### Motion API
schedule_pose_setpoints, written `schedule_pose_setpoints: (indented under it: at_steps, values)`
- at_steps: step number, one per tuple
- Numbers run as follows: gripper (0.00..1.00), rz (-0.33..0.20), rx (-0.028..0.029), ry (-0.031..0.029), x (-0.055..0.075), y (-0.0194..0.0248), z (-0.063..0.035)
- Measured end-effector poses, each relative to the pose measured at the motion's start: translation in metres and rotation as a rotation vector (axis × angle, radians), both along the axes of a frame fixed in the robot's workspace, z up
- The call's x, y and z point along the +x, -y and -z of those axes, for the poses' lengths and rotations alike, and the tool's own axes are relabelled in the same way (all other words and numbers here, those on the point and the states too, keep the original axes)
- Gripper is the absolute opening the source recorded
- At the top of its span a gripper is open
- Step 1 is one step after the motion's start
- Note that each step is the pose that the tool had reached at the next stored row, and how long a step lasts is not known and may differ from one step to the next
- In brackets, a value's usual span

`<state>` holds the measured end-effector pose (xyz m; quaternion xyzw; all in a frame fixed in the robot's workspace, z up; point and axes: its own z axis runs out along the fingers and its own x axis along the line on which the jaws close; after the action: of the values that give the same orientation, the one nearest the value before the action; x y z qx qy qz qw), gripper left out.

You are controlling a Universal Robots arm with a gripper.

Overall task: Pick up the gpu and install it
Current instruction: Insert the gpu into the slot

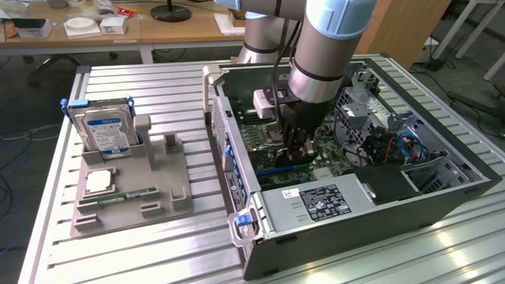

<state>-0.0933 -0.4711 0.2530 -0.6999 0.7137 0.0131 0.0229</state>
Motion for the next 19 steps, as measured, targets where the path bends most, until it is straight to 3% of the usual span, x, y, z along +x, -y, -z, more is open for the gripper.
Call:
schedule_pose_setpoints:
  at_steps: [19]
  values:
    - [0.26, 0.000, -0.0002, -0.0002, -0.0025, -0.0007, 0.0019]
